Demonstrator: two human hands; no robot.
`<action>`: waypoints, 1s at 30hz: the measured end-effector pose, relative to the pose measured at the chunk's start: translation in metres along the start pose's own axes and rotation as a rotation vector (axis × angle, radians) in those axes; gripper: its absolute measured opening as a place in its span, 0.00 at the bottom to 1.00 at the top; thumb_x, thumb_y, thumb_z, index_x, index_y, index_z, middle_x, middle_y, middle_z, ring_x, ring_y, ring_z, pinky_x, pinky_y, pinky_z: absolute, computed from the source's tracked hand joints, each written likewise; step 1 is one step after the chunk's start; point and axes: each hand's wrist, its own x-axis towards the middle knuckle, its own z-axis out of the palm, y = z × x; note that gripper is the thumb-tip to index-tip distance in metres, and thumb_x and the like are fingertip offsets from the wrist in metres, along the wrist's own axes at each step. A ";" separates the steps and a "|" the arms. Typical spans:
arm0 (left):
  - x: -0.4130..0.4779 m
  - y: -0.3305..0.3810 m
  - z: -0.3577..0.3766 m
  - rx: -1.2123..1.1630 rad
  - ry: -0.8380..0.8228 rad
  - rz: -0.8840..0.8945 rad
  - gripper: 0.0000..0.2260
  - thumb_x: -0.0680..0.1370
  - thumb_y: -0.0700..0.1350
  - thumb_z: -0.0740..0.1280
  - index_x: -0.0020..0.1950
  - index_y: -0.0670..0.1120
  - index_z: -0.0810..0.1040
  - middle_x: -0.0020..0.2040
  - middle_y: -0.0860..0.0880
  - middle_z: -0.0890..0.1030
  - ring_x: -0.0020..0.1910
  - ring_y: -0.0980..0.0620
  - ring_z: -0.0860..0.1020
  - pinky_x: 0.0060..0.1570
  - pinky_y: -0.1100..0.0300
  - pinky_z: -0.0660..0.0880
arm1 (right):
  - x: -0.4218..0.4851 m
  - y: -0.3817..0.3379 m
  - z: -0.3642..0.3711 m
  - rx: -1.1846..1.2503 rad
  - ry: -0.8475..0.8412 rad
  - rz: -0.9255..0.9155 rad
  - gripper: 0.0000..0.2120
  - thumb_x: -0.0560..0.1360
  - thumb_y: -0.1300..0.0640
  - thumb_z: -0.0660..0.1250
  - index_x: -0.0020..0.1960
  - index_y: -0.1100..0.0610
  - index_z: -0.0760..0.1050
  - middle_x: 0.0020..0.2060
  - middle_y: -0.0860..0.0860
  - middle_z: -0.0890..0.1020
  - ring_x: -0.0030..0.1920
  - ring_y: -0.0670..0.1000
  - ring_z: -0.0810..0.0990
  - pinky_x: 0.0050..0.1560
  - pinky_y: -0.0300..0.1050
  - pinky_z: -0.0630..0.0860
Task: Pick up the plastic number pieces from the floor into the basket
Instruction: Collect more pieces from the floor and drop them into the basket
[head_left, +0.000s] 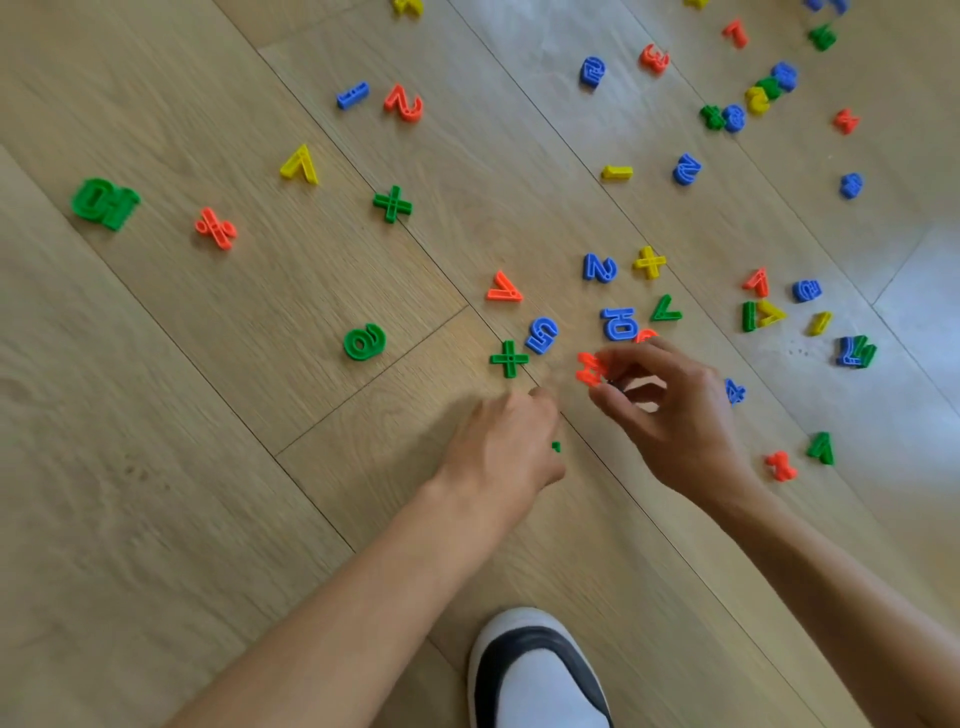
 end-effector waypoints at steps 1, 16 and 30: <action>0.000 -0.006 -0.005 -0.273 -0.020 -0.063 0.06 0.71 0.41 0.68 0.43 0.42 0.73 0.33 0.45 0.78 0.31 0.45 0.80 0.27 0.59 0.67 | -0.001 -0.007 -0.004 0.120 0.008 0.043 0.09 0.74 0.59 0.73 0.54 0.54 0.82 0.45 0.51 0.82 0.44 0.50 0.81 0.45 0.53 0.82; -0.028 -0.001 -0.037 -2.085 -0.055 -0.333 0.13 0.70 0.47 0.60 0.32 0.47 0.81 0.30 0.49 0.78 0.29 0.55 0.77 0.30 0.64 0.74 | -0.024 -0.128 -0.003 -0.176 -0.061 -0.454 0.12 0.71 0.61 0.73 0.54 0.56 0.84 0.45 0.51 0.81 0.43 0.50 0.81 0.42 0.44 0.76; -0.057 -0.033 -0.069 -2.253 0.225 -0.472 0.16 0.77 0.48 0.54 0.46 0.39 0.76 0.38 0.44 0.74 0.30 0.52 0.70 0.27 0.64 0.60 | -0.021 -0.149 0.006 -0.007 -0.139 -0.478 0.15 0.71 0.57 0.77 0.57 0.48 0.82 0.55 0.43 0.79 0.56 0.43 0.79 0.53 0.32 0.72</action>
